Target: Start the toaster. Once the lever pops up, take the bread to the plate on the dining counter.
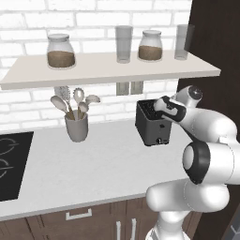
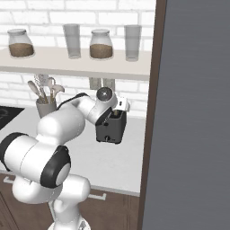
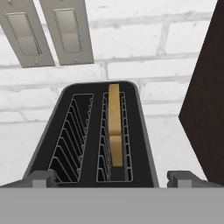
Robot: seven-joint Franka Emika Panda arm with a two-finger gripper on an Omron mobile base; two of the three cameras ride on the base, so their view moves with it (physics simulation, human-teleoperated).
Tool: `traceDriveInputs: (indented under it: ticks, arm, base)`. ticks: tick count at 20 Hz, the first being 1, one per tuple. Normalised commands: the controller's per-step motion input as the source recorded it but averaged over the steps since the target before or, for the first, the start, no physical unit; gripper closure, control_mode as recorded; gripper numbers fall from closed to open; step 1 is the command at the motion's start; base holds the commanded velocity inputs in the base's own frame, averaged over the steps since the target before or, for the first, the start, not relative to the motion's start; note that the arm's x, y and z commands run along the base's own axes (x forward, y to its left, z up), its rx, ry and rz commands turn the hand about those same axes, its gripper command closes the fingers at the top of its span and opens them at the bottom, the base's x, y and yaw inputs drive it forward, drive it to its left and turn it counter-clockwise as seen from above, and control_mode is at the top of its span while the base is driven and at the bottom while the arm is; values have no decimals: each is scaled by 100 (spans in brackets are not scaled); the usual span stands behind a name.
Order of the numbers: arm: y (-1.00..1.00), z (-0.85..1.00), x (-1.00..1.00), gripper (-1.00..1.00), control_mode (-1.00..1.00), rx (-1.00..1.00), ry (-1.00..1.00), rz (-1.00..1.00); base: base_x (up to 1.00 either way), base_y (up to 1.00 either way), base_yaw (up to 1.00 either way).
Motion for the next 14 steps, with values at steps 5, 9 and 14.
traceDriveInputs:
  ticks: [5, 9, 14]
  arm:
    - [-1, 0, -1, -100, -100, 6, 12, 0]
    - [0, 0, 0, -100, -100, 5, 9, 0]
    - [1, -11, 0, -100, -100, 1, 0, 0]
  base:
    - [0, 0, 0]
    - [0, 0, 0]
    - [0, 0, 0]
